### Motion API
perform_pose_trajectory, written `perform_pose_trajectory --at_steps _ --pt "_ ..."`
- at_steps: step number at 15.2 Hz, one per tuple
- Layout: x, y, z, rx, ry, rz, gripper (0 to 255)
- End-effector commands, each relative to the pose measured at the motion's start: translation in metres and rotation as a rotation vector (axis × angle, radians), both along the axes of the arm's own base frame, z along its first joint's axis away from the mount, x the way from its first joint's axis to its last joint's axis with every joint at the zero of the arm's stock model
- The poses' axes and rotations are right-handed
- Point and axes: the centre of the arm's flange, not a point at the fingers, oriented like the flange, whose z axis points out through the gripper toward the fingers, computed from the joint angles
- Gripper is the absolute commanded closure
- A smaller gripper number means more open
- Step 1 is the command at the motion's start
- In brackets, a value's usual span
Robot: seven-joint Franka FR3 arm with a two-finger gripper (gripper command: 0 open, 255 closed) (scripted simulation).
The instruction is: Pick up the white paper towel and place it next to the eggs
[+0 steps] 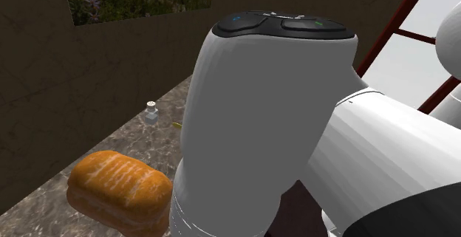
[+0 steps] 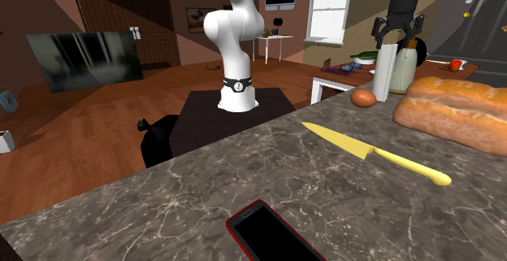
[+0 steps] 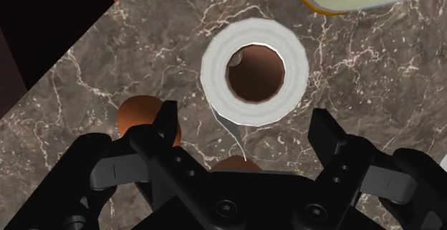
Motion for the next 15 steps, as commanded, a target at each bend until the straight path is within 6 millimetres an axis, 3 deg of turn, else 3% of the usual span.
perform_pose_trajectory --at_steps 1,3,7,15 --pt "0.0 0.0 0.0 0.0 0.0 0.0 0" --pt "0.0 0.0 0.0 0.0 0.0 0.0 0" --pt "0.004 -0.005 0.05 0.0 0.0 0.0 0" --pt "0.004 -0.005 0.05 0.0 0.0 0.0 0"
